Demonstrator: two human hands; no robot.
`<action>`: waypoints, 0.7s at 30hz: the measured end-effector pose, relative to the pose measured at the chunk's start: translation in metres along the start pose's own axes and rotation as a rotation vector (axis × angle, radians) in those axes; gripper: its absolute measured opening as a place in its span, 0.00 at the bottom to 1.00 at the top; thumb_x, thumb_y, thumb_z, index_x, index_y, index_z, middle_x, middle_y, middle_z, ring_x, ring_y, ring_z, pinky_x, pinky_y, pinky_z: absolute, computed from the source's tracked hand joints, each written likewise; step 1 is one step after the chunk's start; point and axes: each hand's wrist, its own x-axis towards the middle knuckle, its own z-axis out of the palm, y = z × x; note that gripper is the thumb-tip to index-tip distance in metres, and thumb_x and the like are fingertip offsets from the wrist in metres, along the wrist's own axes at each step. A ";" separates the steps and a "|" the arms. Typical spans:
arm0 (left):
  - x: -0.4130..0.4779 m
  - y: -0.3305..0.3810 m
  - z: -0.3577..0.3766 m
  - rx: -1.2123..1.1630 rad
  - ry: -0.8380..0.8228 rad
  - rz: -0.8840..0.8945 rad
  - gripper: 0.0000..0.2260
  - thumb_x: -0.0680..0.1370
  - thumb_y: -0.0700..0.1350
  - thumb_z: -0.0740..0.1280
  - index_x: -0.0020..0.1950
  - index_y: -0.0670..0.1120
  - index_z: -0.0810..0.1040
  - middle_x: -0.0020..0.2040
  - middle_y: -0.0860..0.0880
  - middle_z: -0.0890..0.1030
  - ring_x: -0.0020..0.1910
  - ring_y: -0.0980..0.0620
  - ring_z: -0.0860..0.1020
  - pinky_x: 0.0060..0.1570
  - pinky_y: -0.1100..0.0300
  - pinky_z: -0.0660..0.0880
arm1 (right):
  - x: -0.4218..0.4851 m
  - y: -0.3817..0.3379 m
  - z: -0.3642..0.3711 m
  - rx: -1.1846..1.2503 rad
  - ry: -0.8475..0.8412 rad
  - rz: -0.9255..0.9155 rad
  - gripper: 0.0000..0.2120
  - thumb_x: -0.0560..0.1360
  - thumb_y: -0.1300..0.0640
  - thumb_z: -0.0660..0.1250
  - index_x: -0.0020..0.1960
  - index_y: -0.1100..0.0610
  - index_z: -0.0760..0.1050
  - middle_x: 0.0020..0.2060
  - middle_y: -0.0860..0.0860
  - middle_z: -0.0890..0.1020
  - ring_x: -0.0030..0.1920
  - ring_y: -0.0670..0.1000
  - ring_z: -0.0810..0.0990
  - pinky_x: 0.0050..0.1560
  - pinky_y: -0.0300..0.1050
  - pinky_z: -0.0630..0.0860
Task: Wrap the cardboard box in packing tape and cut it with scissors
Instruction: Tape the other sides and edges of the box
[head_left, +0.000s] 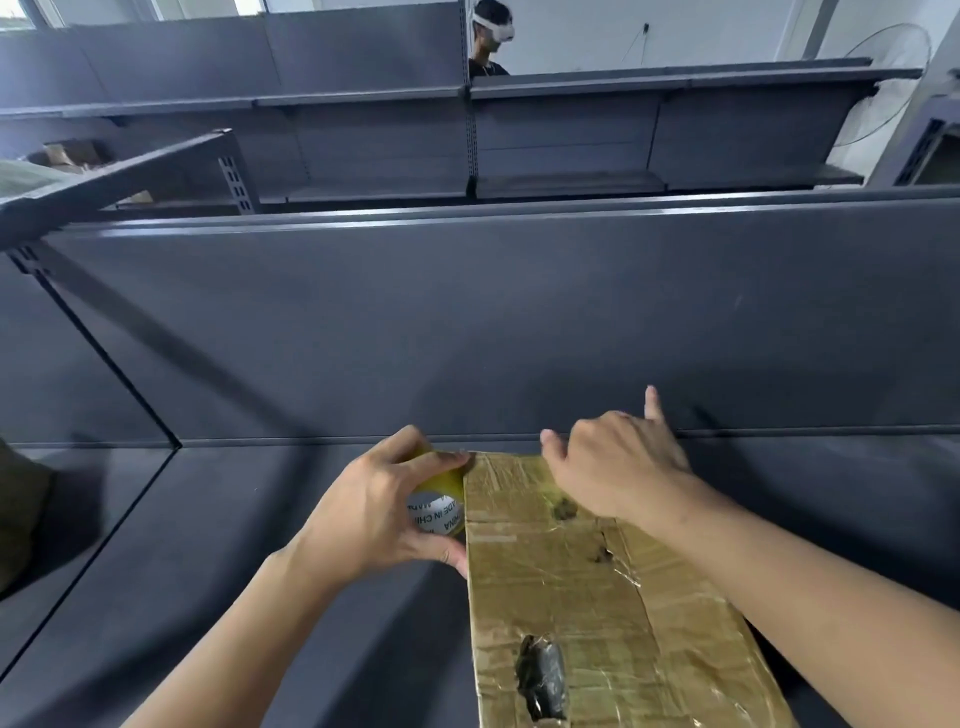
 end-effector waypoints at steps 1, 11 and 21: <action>0.000 0.000 0.001 0.011 0.009 0.006 0.45 0.61 0.77 0.68 0.68 0.48 0.81 0.48 0.55 0.72 0.40 0.58 0.77 0.44 0.60 0.79 | -0.001 -0.005 0.003 -0.062 -0.048 0.001 0.34 0.83 0.38 0.38 0.37 0.57 0.74 0.53 0.60 0.84 0.68 0.61 0.75 0.76 0.71 0.45; -0.001 -0.001 0.004 0.038 0.061 -0.007 0.45 0.61 0.80 0.64 0.63 0.48 0.83 0.45 0.54 0.73 0.36 0.55 0.75 0.36 0.54 0.79 | -0.004 -0.051 0.015 0.132 0.029 -0.127 0.38 0.79 0.31 0.38 0.66 0.54 0.75 0.59 0.59 0.83 0.60 0.60 0.81 0.66 0.63 0.70; -0.005 0.003 0.004 0.013 0.052 -0.076 0.45 0.60 0.81 0.65 0.63 0.49 0.83 0.44 0.53 0.74 0.37 0.53 0.78 0.36 0.52 0.80 | -0.006 -0.052 0.006 0.163 0.036 -0.142 0.36 0.80 0.32 0.42 0.58 0.52 0.80 0.55 0.58 0.85 0.56 0.62 0.82 0.62 0.59 0.71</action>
